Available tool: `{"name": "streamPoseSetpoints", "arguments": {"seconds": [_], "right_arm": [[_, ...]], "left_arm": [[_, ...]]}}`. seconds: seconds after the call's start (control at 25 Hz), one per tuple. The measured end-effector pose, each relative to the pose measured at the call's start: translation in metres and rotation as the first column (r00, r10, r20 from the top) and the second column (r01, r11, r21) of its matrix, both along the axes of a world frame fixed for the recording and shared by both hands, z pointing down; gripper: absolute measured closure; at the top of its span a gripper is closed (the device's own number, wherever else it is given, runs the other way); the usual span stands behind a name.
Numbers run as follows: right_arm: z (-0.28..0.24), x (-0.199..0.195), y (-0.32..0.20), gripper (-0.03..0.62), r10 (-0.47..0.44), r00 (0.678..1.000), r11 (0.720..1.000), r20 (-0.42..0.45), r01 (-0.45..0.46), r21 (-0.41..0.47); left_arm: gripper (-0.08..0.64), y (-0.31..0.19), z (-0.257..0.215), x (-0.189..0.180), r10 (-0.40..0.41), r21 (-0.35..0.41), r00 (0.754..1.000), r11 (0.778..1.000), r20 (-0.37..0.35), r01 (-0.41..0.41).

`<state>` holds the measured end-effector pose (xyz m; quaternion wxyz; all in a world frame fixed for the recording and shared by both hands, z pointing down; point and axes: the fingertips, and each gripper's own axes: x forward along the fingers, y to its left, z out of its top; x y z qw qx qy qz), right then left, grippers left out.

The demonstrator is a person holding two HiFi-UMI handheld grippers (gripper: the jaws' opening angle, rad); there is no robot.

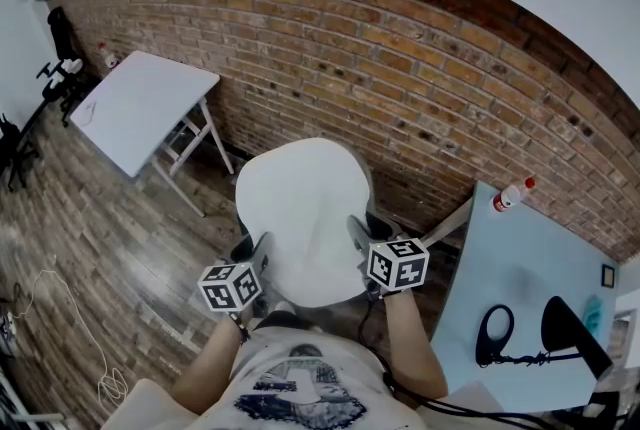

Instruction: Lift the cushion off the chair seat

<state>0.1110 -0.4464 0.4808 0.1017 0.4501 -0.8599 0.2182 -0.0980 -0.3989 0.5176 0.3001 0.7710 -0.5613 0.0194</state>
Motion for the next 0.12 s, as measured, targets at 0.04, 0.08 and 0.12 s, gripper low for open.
{"name": "streamPoseSetpoints", "arguments": {"seconds": [0.04, 0.08, 0.12], "right_arm": [[0.0002, -0.0001, -0.0009, 0.46, 0.0, 1.0, 1.0, -0.001, 0.0, 0.0], [0.0004, -0.0002, -0.0019, 0.46, -0.001, 1.0, 1.0, -0.001, 0.001, 0.0], [0.0005, -0.0003, -0.003, 0.46, -0.001, 1.0, 1.0, -0.002, 0.001, 0.0]], "left_arm": [[0.444, -0.001, 0.0004, 0.0, 0.0, -0.002, 1.0, 1.0, 0.0, 0.0], [0.445, -0.002, 0.0008, -0.0001, 0.0, -0.003, 1.0, 1.0, -0.001, 0.0], [0.445, -0.0032, 0.0011, -0.0003, -0.001, -0.004, 1.0, 1.0, -0.001, 0.001]]}}
